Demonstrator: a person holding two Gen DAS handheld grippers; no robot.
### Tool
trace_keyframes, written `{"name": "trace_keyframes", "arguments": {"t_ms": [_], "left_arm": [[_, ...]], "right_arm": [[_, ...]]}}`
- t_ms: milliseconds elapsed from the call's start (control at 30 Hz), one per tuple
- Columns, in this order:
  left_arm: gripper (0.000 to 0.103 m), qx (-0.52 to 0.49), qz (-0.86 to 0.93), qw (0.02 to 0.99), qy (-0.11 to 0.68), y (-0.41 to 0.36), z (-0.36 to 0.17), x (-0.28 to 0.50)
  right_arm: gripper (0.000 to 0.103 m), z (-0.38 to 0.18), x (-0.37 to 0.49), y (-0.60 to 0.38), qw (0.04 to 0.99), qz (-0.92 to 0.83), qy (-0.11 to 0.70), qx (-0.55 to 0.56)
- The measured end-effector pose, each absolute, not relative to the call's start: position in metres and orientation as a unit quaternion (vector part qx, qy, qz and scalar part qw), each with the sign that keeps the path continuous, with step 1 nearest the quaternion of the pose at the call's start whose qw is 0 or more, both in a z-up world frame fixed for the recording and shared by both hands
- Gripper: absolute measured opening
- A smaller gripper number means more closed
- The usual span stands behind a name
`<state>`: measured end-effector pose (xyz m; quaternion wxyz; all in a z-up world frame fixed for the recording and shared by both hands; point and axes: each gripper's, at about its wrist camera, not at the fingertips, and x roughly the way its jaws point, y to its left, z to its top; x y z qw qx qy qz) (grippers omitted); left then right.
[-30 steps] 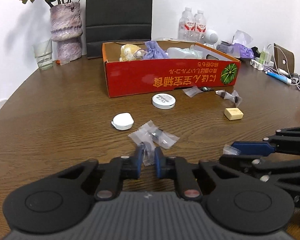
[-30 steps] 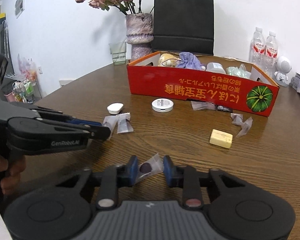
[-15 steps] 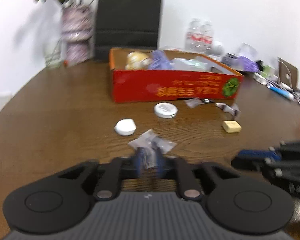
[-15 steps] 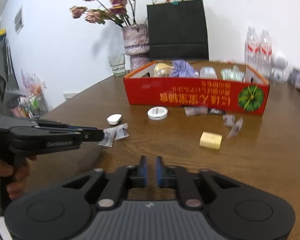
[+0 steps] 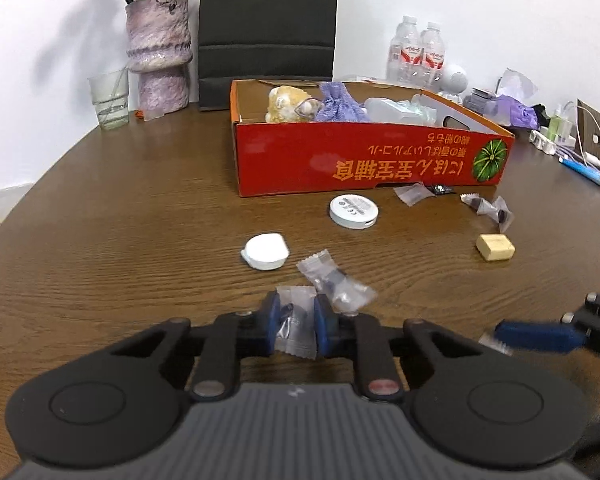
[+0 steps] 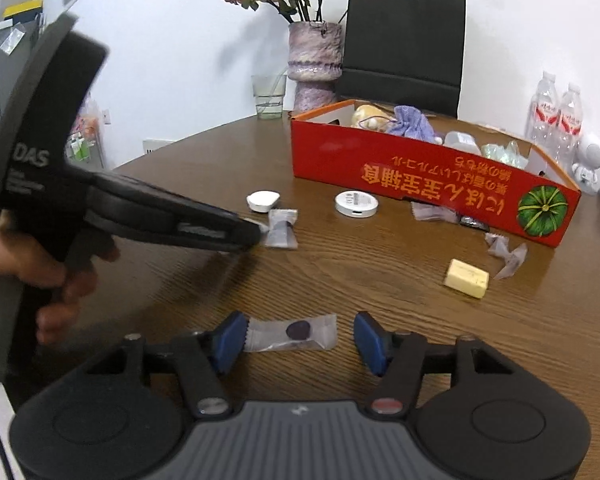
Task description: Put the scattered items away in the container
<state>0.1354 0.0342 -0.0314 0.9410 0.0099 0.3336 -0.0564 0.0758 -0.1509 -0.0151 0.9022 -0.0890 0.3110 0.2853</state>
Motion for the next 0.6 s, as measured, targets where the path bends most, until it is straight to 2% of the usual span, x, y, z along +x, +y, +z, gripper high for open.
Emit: {"name": "trace_keyframes", "arguments": {"t_ms": [33,200,267,300,333,600], "left_arm": [[0.019,0.015,-0.056,0.942,0.331,0.036,-0.032,0.133],[0.018,0.011,-0.062,0.943,0.327,0.039,-0.031,0.123],[0.018,0.003,-0.068,0.945,0.321,0.040,-0.029,0.118],[0.018,0.000,-0.070,0.946,0.318,0.040,-0.026,0.116],[0.018,-0.003,-0.073,0.947,0.313,0.040,-0.024,0.114],[0.018,-0.009,-0.079,0.948,0.307,0.038,-0.020,0.107]], "right_arm": [[0.046,-0.015,0.077,-0.155,0.903,0.284,0.310,-0.088],[0.041,-0.014,0.081,-0.173,0.910,0.268,0.308,-0.078],[0.031,-0.012,0.081,-0.179,0.912,0.265,0.304,-0.072],[0.021,-0.011,0.082,-0.180,0.914,0.262,0.303,-0.070],[0.018,-0.010,0.083,-0.182,0.914,0.261,0.303,-0.069],[0.020,-0.009,0.086,-0.186,0.912,0.268,0.305,-0.052]]}}
